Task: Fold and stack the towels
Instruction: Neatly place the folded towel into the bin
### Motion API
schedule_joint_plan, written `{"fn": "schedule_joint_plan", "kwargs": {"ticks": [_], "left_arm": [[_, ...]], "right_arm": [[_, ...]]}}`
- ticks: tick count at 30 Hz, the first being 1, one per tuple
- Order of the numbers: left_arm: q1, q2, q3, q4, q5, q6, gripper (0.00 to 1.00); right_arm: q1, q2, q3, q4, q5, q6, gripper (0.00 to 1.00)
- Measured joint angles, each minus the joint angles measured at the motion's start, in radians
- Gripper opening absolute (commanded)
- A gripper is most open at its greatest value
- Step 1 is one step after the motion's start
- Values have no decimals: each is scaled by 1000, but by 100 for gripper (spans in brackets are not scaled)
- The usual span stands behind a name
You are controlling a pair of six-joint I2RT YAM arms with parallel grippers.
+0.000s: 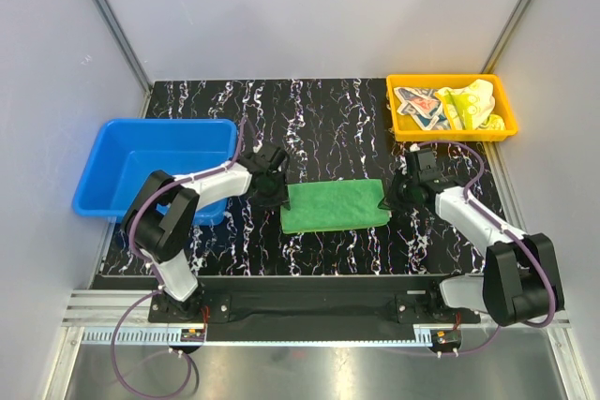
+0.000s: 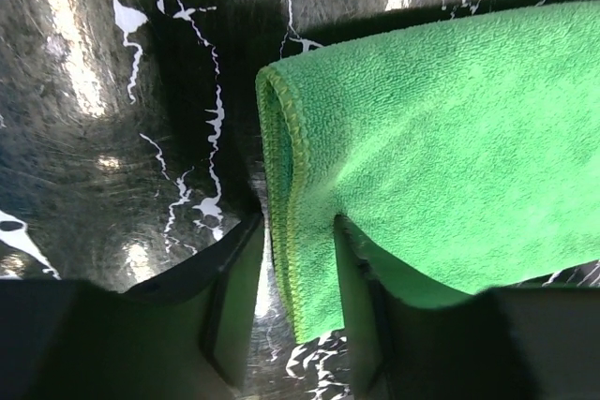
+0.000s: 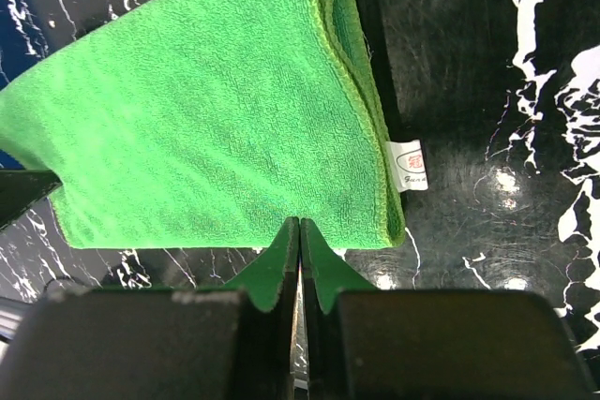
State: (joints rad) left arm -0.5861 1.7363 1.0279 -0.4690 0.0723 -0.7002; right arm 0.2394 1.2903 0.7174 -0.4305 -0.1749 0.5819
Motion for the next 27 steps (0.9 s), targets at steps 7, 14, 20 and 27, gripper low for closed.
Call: {"fn": "schedule_joint_plan", "kwargs": {"ticks": [7, 14, 20, 27], "left_arm": [[-24, 6, -7, 23, -19, -64, 25], [-39, 18, 3, 32, -25, -107, 0], [-51, 23, 42, -44, -93, -102, 0], [-57, 24, 127, -247, -256, -40, 0]], "right_arm": [[0, -32, -22, 2, -2, 0, 7], [0, -87, -28, 12, -3, -2, 7], [0, -123, -28, 14, -3, -6, 7], [0, -140, -28, 14, -6, -6, 7]]}}
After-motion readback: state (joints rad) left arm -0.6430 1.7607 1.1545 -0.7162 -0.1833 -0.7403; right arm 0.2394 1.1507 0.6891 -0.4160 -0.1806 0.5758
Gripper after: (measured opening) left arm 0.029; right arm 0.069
